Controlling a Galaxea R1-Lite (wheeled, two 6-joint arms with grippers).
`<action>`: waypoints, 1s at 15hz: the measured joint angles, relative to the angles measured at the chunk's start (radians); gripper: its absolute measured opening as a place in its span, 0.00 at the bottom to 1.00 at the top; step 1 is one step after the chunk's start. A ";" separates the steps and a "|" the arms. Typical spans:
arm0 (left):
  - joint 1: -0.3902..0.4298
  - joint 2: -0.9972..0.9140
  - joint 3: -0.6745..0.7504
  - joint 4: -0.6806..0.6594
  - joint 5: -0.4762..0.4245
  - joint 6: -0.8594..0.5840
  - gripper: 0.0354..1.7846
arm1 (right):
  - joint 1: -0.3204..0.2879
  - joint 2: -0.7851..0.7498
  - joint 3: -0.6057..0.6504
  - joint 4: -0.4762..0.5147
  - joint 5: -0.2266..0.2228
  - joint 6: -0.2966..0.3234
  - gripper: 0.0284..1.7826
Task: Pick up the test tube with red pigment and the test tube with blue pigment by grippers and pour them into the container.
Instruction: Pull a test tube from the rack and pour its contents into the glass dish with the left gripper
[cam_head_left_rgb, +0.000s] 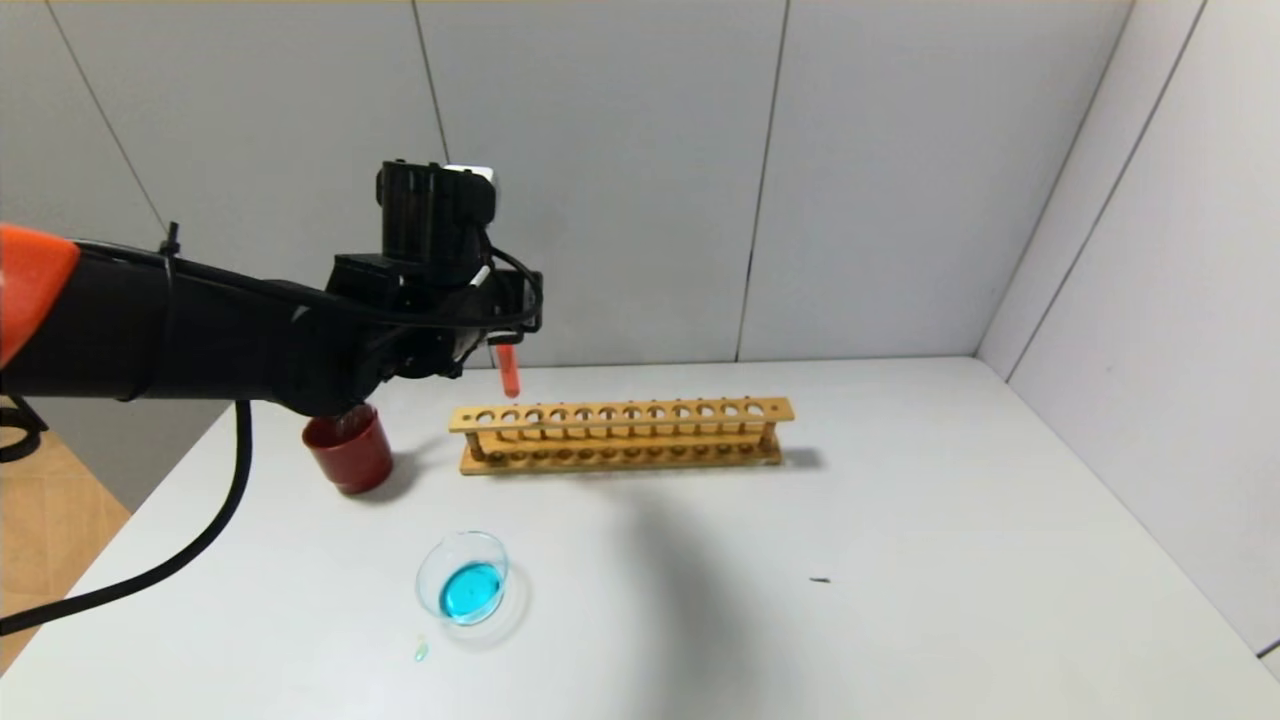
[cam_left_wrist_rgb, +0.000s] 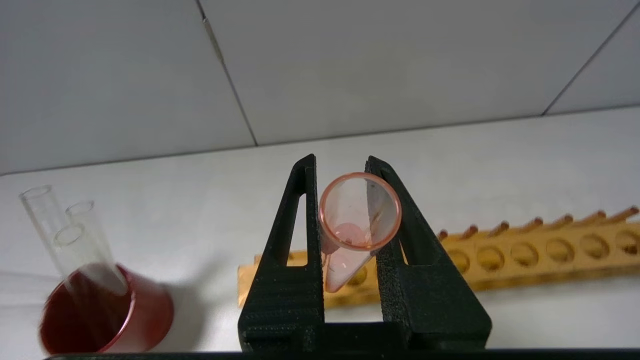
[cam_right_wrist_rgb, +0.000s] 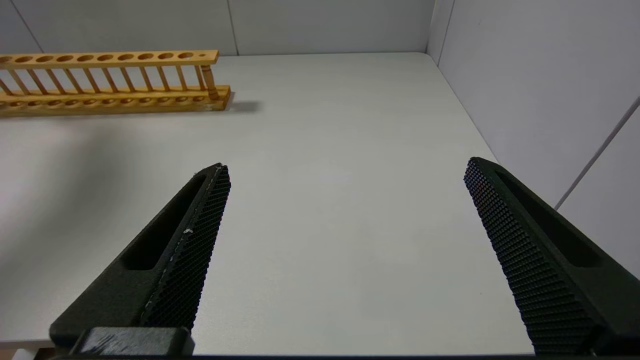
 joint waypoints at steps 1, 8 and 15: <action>-0.001 -0.026 0.014 0.033 0.000 -0.001 0.17 | 0.000 0.000 0.000 0.000 0.000 0.000 0.96; 0.001 -0.234 0.168 0.246 -0.003 -0.006 0.17 | 0.000 0.000 0.000 0.000 0.000 0.000 0.96; 0.005 -0.292 0.258 0.431 -0.016 -0.034 0.17 | 0.000 0.000 0.000 0.000 0.000 0.000 0.96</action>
